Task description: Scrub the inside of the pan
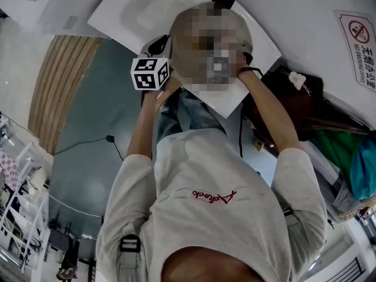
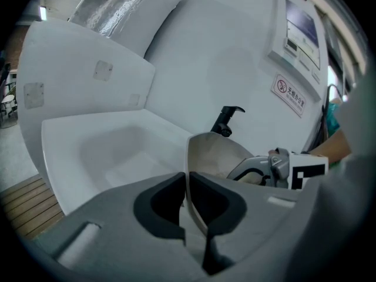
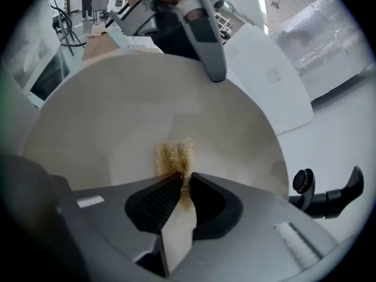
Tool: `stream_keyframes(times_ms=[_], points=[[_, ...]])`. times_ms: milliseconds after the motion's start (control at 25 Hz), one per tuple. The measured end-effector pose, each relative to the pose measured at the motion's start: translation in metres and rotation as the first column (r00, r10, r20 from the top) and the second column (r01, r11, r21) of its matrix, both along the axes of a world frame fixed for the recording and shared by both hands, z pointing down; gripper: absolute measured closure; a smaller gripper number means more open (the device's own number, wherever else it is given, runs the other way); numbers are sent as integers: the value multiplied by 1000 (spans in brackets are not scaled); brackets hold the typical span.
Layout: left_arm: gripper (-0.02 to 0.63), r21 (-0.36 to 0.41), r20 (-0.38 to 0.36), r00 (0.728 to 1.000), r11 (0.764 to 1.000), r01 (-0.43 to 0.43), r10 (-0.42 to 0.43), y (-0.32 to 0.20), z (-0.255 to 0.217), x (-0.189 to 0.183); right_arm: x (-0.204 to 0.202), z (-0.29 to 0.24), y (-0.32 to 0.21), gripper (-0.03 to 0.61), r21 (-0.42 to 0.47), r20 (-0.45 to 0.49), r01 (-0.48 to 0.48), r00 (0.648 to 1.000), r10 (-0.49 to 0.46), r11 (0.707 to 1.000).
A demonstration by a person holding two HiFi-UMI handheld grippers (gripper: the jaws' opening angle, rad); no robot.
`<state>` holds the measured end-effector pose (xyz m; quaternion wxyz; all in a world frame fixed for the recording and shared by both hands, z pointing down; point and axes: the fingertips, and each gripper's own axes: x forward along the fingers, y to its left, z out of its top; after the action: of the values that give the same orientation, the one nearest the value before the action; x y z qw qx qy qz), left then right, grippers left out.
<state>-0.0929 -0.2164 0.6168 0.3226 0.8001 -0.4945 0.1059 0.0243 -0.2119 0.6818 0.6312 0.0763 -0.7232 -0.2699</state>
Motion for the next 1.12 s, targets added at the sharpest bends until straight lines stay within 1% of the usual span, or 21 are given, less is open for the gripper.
stream_keyframes(times_ms=[80, 480, 680, 920, 1120], points=[[589, 3, -2, 1000, 1000, 1, -1, -1, -1, 0, -1, 0, 9, 515, -15, -1, 6, 1000, -6, 1000], [589, 10, -10, 1000, 1000, 6, -6, 0, -2, 0, 3, 14, 58, 515, -147, -40, 30, 999, -37, 989], [589, 16, -10, 1000, 1000, 7, -7, 1, -4, 1, 5, 18, 73, 515, -185, -59, 47, 997, -58, 982], [589, 20, -7, 1000, 1000, 8, -8, 2, -6, 2, 9, 16, 74, 514, -204, -46, 22, 998, -32, 979], [589, 21, -2, 1000, 1000, 7, -7, 2, -6, 2, 10, 9, 54, 514, -159, -37, 11, 999, -17, 987]])
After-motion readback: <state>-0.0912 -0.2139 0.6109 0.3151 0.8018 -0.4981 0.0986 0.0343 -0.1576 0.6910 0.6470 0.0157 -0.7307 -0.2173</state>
